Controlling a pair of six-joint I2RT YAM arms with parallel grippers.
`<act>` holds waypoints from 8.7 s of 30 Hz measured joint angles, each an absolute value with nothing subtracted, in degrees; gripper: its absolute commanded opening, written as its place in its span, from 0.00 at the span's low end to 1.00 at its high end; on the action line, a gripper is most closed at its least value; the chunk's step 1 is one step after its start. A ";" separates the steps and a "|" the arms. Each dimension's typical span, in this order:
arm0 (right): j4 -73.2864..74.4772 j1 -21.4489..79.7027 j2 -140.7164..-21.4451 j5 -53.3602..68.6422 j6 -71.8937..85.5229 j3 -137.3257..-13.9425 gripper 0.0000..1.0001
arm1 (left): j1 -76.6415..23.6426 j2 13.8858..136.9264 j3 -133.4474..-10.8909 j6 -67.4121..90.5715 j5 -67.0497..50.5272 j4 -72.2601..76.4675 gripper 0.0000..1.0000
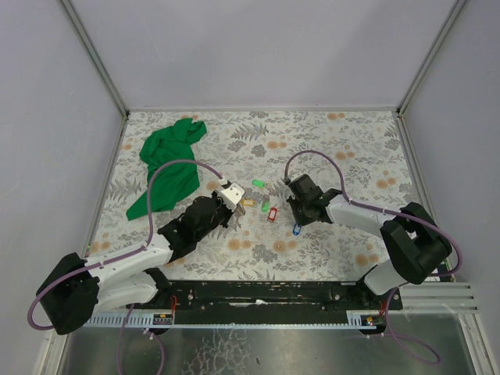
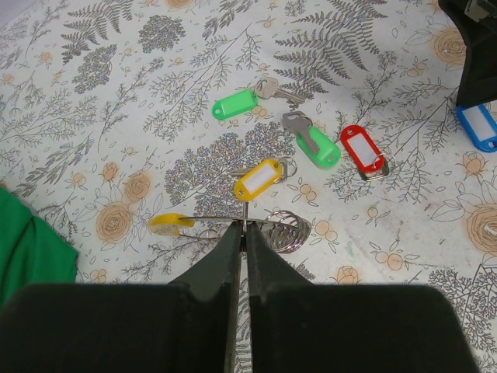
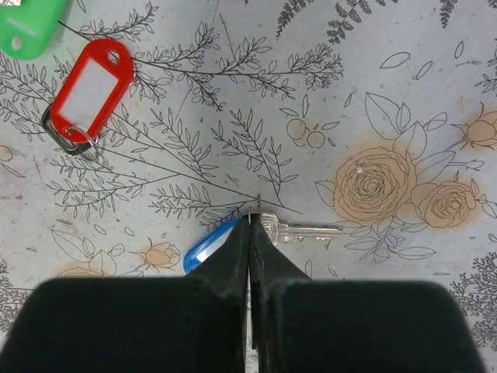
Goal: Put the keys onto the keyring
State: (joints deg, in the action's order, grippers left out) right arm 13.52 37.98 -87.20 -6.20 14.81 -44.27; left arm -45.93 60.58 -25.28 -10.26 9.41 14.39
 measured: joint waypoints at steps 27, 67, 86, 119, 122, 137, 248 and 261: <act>57.19 38.04 -116.46 -1.76 3.55 -84.38 0.07 | -45.93 60.55 -25.28 -10.22 9.37 14.35 0.00; 10.94 39.77 -84.51 -5.48 12.49 -43.70 0.23 | -45.93 60.55 -25.30 -9.85 8.97 14.35 0.00; 15.18 39.77 -88.07 -8.12 14.72 -46.28 0.00 | -45.93 60.55 -25.28 -9.85 8.97 14.35 0.00; 45.28 39.86 -111.59 -1.43 6.79 -77.54 0.36 | -45.93 60.58 -25.41 -9.85 8.93 14.28 0.00; 40.12 39.92 -104.33 -1.15 7.29 -70.54 0.40 | -45.93 60.58 -25.41 -9.85 8.93 14.28 0.00; -4.29 40.99 -73.30 -0.97 12.10 -30.22 0.55 | -45.93 60.58 -25.41 -9.69 8.40 14.41 0.00; -17.26 41.25 -58.78 20.84 -13.52 -28.47 0.00 | -45.87 60.49 -21.80 -24.18 -21.28 21.56 0.00; -13.13 41.30 -58.85 29.47 -16.53 -31.64 0.00 | -41.32 64.38 -25.61 -29.34 -35.57 19.55 0.00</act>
